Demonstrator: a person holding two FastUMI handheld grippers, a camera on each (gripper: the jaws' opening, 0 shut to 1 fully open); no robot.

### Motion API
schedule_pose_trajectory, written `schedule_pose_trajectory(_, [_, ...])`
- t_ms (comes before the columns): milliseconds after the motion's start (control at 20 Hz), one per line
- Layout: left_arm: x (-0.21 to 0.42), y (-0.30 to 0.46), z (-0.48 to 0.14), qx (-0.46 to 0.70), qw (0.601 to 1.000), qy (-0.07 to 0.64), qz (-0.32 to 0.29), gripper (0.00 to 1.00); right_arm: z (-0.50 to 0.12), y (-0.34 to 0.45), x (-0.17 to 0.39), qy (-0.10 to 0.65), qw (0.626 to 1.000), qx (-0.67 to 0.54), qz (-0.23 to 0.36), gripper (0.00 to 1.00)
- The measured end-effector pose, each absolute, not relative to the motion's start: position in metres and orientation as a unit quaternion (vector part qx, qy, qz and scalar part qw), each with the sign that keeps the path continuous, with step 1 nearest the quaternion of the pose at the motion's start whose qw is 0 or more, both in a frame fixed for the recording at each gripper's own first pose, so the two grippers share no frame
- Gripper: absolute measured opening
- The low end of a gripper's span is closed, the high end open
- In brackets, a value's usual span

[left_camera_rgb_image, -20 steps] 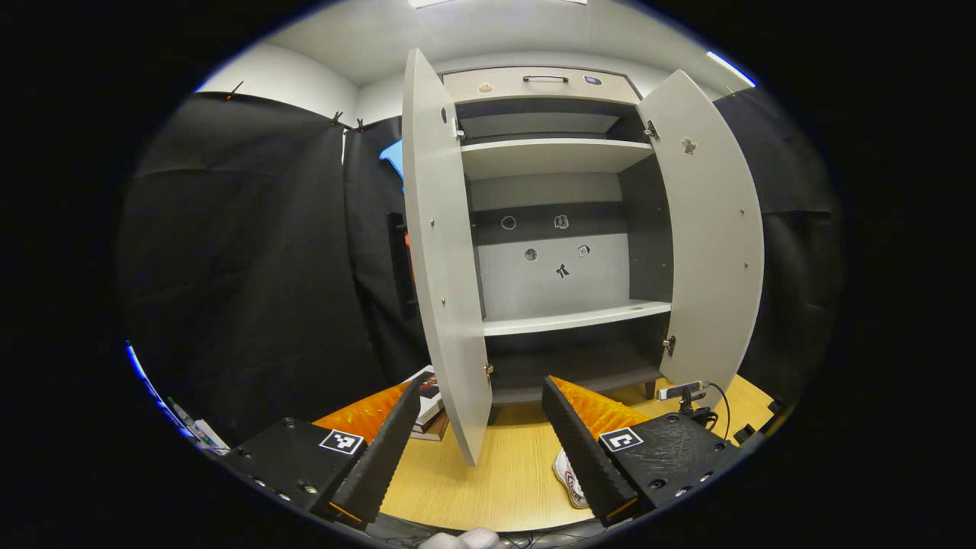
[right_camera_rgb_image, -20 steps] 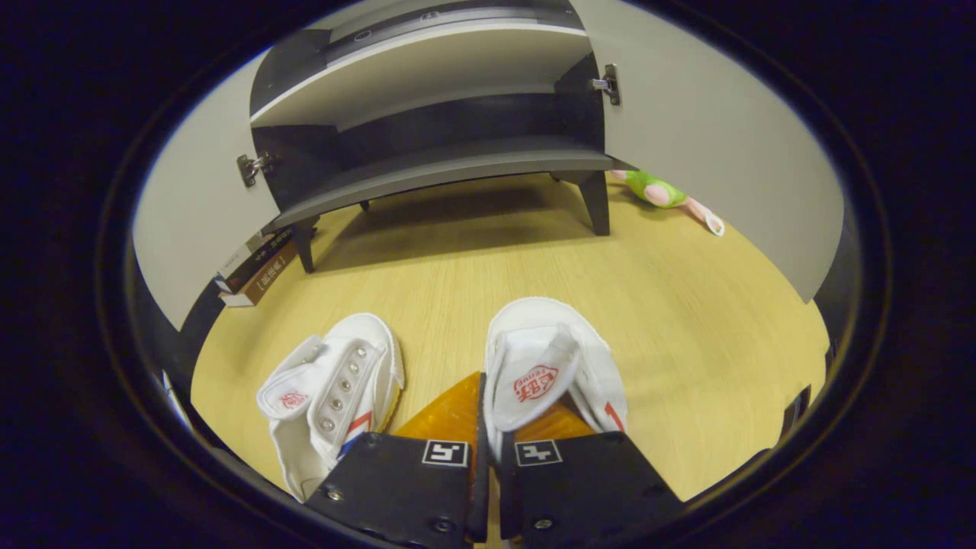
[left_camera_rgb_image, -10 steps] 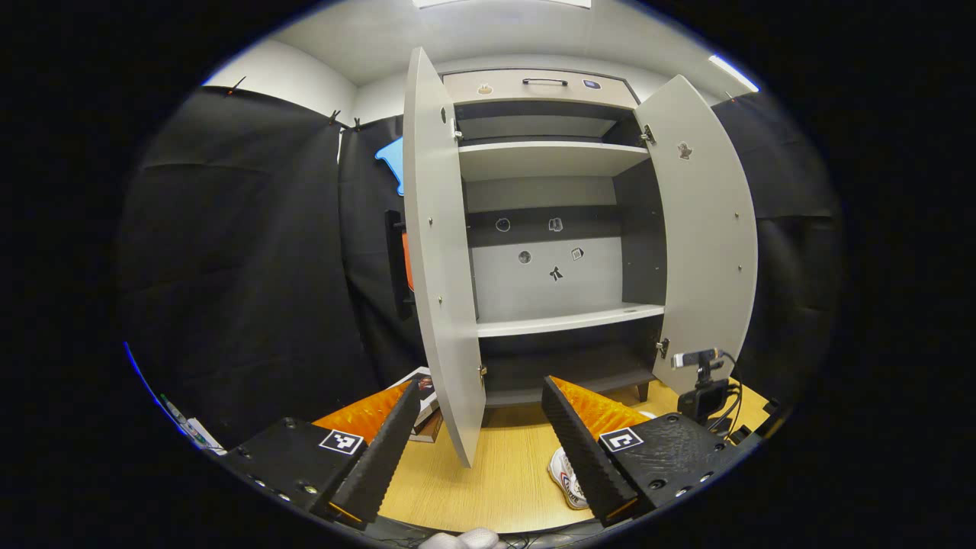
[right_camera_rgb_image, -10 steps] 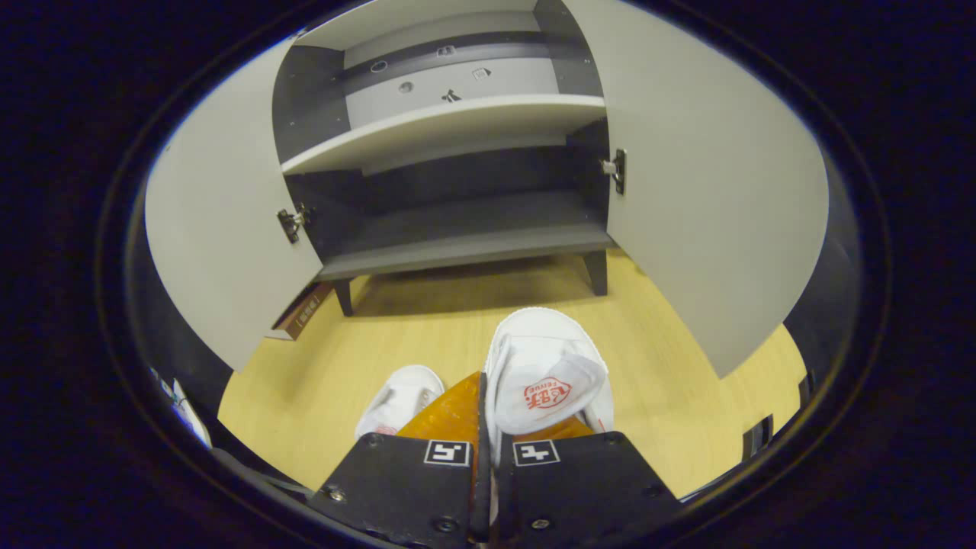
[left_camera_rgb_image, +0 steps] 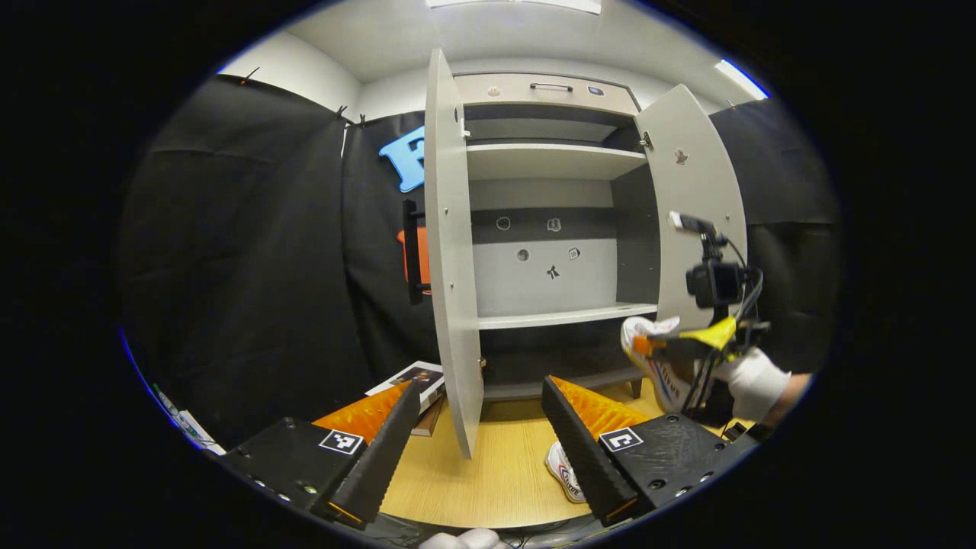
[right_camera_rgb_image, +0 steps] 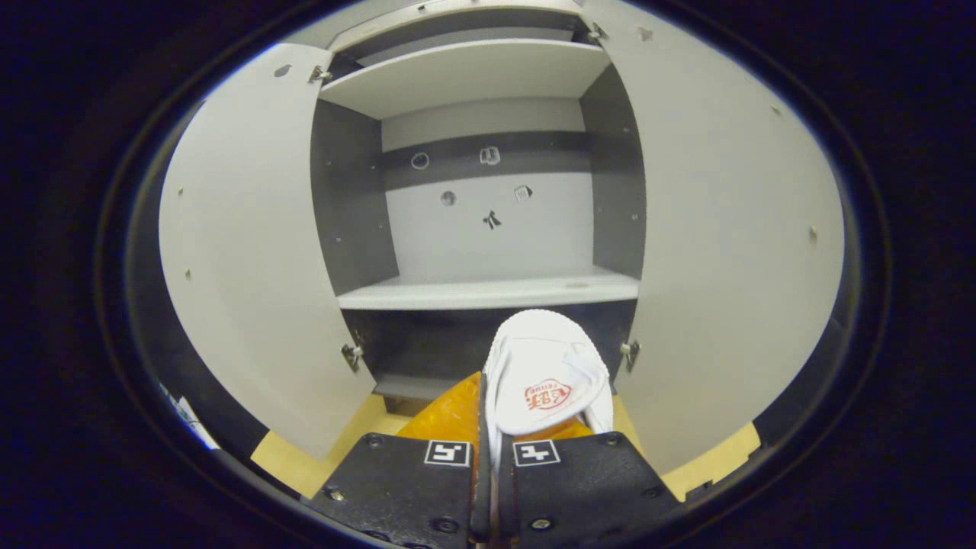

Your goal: Grab one shoe with the right hand and put it into the shoe cabinet, grab the other shoe with the left hand and put it into the shoe cabinet; then close the right door with the right hand and the left door with the left hand.

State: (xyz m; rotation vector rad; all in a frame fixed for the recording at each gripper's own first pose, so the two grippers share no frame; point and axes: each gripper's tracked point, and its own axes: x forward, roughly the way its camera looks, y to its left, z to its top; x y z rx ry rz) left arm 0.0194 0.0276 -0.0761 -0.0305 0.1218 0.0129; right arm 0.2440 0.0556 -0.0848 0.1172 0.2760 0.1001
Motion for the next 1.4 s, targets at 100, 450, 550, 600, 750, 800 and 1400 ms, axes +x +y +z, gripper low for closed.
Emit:
schedule_pose_trajectory(100, [0.019, 0.03, -0.075, -0.02, 0.998, 0.059, 0.019, 0.96, -0.044, 0.058, 0.268, 0.107, 0.992, 0.045, 0.056, 0.08])
schedule_pose_trajectory(450, [0.021, 0.04, -0.067, -0.026, 0.995, 0.055, 0.085, 0.96, 0.053, 0.06, 0.377, 0.051, 0.997, 0.005, 0.06, 0.05])
schedule_pose_trajectory(550, [0.023, 0.039, -0.064, -0.028, 0.993, 0.054, 0.104, 0.97, 0.06, 0.064, 0.411, 0.057, 0.996, 0.004, 0.067, 0.07])
schedule_pose_trajectory(600, [0.023, 0.04, -0.063, -0.03, 0.992, 0.051, 0.113, 0.96, 0.059, 0.065, 0.427, 0.063, 0.996, 0.0, 0.066, 0.08])
schedule_pose_trajectory(750, [0.025, 0.042, -0.059, -0.029, 0.988, 0.05, 0.141, 0.96, 0.038, 0.068, 0.471, 0.1, 0.993, -0.001, 0.067, 0.07])
schedule_pose_trajectory(800, [0.027, 0.043, -0.058, -0.029, 0.987, 0.051, 0.148, 0.96, 0.029, 0.067, 0.482, 0.116, 0.991, 0.003, 0.067, 0.07])
schedule_pose_trajectory(1400, [0.039, 0.048, -0.057, -0.012, 0.984, 0.06, 0.169, 0.96, -0.069, 0.059, 0.534, 0.286, 0.957, 0.031, 0.045, 0.12])
